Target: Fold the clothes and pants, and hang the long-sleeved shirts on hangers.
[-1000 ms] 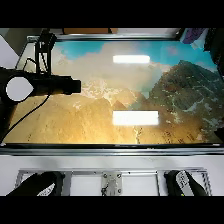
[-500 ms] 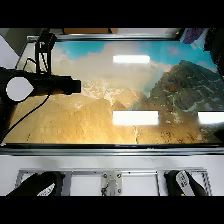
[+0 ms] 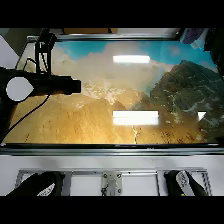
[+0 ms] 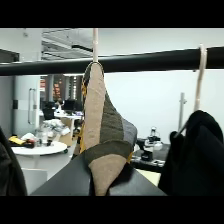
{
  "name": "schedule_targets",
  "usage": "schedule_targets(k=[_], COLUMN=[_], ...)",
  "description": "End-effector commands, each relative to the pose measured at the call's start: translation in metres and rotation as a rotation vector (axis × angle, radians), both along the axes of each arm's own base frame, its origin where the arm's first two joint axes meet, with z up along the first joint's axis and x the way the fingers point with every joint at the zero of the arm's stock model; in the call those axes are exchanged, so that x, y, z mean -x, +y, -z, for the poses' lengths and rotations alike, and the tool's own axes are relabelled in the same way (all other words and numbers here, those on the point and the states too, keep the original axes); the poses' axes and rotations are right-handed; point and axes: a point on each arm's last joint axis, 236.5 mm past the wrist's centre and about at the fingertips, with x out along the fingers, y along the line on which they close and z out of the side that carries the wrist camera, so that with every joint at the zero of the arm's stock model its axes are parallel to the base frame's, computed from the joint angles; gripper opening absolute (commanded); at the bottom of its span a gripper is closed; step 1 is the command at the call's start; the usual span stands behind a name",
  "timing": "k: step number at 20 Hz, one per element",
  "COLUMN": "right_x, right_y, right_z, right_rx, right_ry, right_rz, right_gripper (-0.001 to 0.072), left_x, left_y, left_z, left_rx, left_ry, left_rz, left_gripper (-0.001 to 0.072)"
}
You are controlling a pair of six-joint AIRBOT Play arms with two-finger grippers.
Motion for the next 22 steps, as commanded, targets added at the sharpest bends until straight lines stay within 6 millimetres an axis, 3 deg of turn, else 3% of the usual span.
schedule_targets(k=[1,11,16,20,21,22], right_x=[0.015,0.034,0.031,0.033,0.031,0.028], right_y=[-0.017,-0.063,-0.070,-0.065,-0.063,-0.059], right_z=[0.005,0.035,0.058,0.062,0.061,0.059], right_rx=[-0.015,-0.080,-0.120,-0.124,-0.119,-0.109], right_ry=[0.001,0.027,0.055,0.060,0.063,0.067], right_rz=[0.059,0.137,0.143,0.139,0.128,0.112], right_gripper=[0.0011,0.0012,0.0013,0.0027,0.0036,0.0182], left_x=[0.000,0.000,0.000,0.000,0.000,0.000], left_y=[0.000,0.000,0.000,0.000,0.000,0.000], left_z=[0.000,0.000,0.000,0.000,0.000,0.000], left_rx=[0.000,0.000,0.000,-0.001,-0.001,0.000], left_ry=[0.000,0.002,0.002,0.001,0.001,-0.001], left_rz=[0.001,0.001,0.001,0.001,0.001,0.001], left_gripper=[0.0014,0.0014,0.0014,0.0014,0.0014,0.0014])
